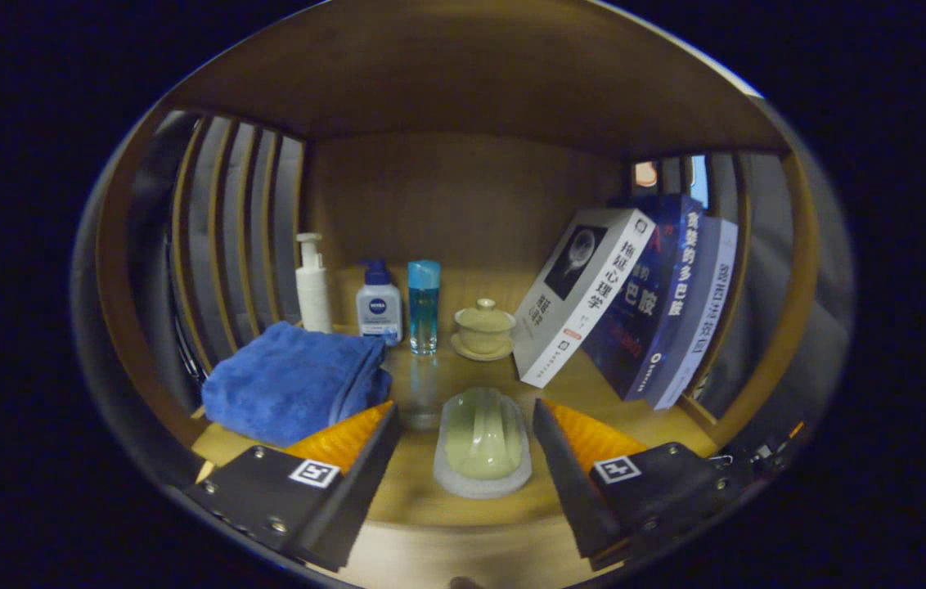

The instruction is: Pull open the drawer, take out the items inside it, and place them on the countertop above the cabinet.

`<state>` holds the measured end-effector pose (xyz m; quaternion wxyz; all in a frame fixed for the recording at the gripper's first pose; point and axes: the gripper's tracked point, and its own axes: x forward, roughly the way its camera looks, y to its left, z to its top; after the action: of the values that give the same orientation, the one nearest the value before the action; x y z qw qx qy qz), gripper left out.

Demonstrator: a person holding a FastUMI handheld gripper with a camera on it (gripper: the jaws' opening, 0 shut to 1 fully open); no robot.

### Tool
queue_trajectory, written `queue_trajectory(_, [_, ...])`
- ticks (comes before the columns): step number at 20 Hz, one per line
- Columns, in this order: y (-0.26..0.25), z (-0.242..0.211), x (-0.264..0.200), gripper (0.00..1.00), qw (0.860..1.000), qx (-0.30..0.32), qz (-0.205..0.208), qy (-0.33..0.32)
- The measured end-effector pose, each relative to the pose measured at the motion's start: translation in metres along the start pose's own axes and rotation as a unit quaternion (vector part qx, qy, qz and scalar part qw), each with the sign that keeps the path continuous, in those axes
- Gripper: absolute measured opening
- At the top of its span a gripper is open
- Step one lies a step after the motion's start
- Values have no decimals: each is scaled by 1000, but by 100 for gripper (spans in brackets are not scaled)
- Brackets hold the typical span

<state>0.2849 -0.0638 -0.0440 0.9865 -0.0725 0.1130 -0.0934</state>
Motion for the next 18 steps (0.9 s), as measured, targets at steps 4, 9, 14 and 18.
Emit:
queue_trajectory(4, [3, 15, -62, 99, 999, 27, 2, -26])
queue_trajectory(9, [-7, 22, -151, 99, 998, 24, 7, -59])
queue_trajectory(14, [-16, 17, -240, 99, 996, 27, 24, -83])
queue_trajectory(18, [-25, -1, -296, 99, 994, 23, 27, -103])
